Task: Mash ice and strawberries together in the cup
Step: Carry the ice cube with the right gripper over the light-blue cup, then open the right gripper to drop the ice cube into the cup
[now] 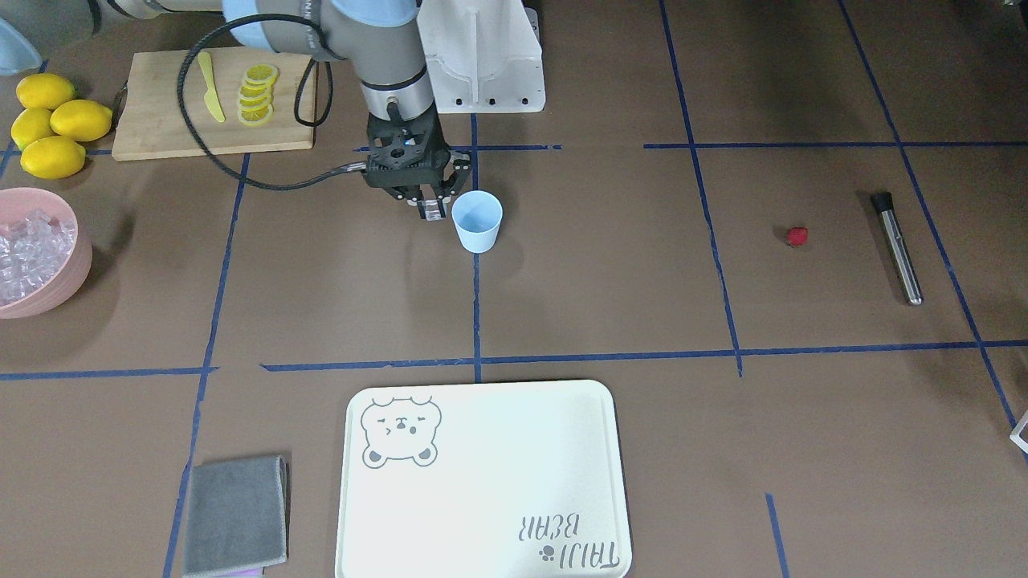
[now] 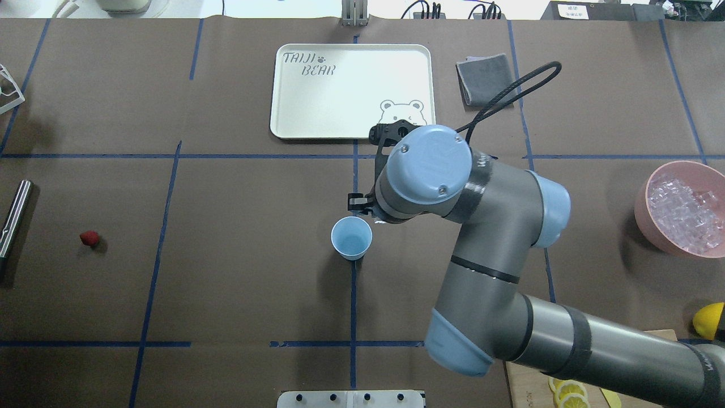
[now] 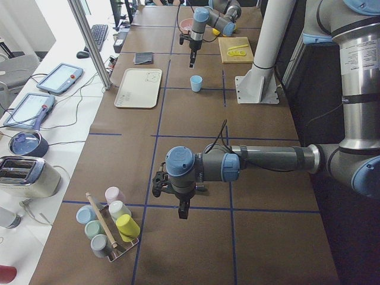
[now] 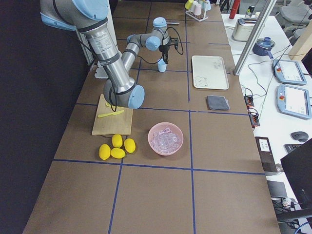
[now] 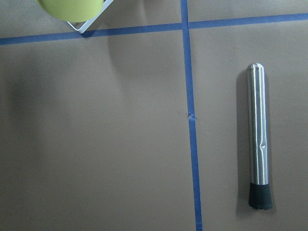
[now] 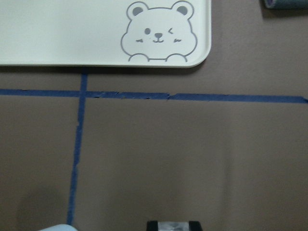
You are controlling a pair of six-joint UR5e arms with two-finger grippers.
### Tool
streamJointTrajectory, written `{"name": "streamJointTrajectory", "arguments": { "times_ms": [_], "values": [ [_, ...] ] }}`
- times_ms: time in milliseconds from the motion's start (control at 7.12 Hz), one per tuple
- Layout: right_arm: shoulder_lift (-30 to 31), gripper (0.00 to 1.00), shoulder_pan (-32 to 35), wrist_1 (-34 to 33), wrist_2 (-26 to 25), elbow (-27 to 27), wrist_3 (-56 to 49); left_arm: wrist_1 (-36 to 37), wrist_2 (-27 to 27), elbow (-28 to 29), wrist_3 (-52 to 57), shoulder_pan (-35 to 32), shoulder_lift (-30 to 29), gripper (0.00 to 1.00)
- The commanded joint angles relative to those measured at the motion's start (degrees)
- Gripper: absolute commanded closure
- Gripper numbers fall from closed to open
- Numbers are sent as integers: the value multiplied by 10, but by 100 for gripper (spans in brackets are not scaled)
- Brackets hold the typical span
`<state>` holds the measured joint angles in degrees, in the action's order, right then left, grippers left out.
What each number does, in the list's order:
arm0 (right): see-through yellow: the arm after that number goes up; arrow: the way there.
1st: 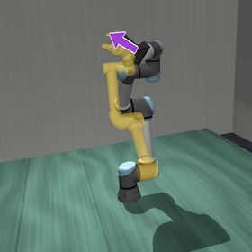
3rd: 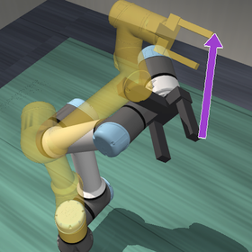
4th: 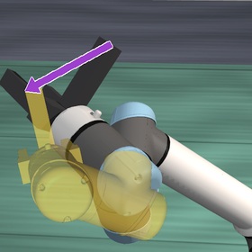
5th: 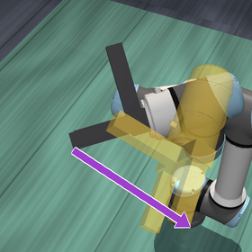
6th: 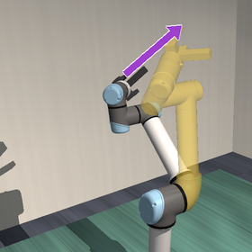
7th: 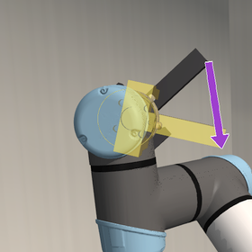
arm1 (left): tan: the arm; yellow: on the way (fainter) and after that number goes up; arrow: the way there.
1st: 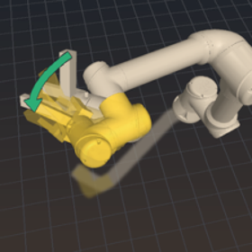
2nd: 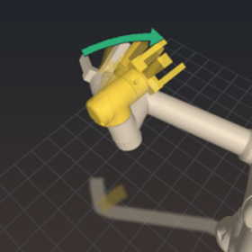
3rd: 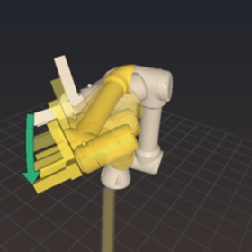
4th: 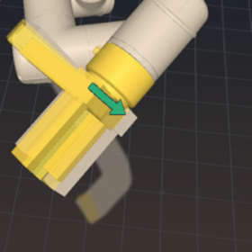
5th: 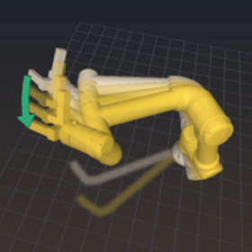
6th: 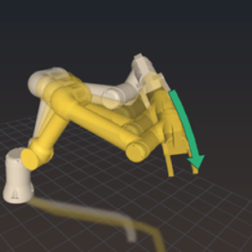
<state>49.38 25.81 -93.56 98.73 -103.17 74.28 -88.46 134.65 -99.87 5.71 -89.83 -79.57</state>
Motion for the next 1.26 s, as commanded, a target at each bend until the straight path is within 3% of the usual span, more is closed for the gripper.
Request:
{"name": "streamJointTrajectory", "arguments": {
  "times_ms": [0,281,421,562,1124],
  "values": [
    [-52,96,-37,-2,-32,59,32,1,0,1,0,-1,0,0],
    [-46,96,-44,-6,-35,58,32,-2,0,6,0,0,0,0],
    [-46,86,-44,-6,-35,59,32,-1,0,6,0,0,0,0],
    [-43,1,-46,-6,-37,58,32,-1,0,6,0,0,0,0],
    [-43,1,-45,-5,-35,58,26,-2,0,6,0,0,0,0]
  ]
}}
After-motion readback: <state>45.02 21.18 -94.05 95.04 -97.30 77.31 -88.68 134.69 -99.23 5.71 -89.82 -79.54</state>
